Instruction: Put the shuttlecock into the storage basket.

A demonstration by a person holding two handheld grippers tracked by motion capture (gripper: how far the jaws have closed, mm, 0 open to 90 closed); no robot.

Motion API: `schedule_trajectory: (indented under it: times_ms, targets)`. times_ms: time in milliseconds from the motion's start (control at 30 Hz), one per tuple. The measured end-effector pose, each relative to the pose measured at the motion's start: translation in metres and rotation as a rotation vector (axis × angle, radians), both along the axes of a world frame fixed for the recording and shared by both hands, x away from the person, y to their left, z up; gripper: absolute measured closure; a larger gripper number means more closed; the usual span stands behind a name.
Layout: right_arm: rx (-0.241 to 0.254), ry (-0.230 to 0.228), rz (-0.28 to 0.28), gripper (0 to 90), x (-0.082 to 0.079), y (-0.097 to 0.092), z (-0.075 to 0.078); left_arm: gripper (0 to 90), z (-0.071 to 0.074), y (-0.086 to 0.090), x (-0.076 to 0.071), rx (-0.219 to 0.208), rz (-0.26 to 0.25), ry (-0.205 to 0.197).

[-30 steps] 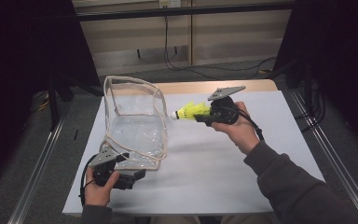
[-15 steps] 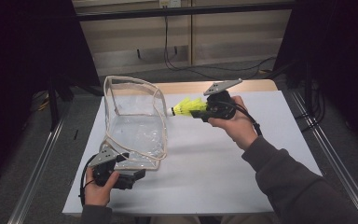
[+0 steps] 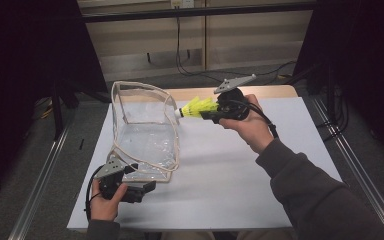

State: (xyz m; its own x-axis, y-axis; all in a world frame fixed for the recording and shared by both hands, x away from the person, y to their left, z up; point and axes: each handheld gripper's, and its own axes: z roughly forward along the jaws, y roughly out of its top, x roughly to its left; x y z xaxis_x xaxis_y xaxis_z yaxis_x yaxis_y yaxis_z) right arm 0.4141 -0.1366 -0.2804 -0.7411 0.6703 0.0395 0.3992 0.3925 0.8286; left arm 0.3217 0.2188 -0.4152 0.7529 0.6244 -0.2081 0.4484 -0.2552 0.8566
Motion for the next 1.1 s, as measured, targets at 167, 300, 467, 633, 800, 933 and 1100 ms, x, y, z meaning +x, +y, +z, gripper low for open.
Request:
schedule_trajectory:
  times_ms: [167, 300, 467, 633, 800, 933, 1100]
  targets:
    - [-0.006, -0.005, -0.004, 79.5, 0.002, 0.002, 0.007, 2.9, 0.0, 0.0, 0.0, 0.002, -0.002, 0.0]
    - [-0.009, -0.008, 0.002, 79.5, 0.003, 0.005, 0.011, 2.9, 0.0, 0.0, 0.0, 0.004, -0.003, -0.001]
    - [-0.009, -0.013, 0.006, 79.5, 0.004, 0.009, 0.017, 2.9, 0.0, 0.0, 0.0, 0.006, -0.006, 0.001]
    - [-0.009, -0.019, 0.012, 79.5, 0.005, 0.014, 0.023, 2.9, 0.0, 0.0, 0.0, 0.001, -0.003, 0.0]
    - [-0.011, -0.026, 0.022, 79.5, 0.005, 0.021, 0.026, 2.9, 0.0, 0.0, 0.0, 0.003, -0.004, 0.002]
    - [-0.014, -0.025, 0.03, 79.5, 0.005, 0.027, 0.027, 2.9, 0.0, 0.0, 0.0, 0.001, -0.004, 0.0]
    - [-0.016, -0.029, 0.041, 79.5, 0.004, 0.035, 0.03, 2.9, 0.0, 0.0, 0.0, 0.003, -0.008, 0.002]
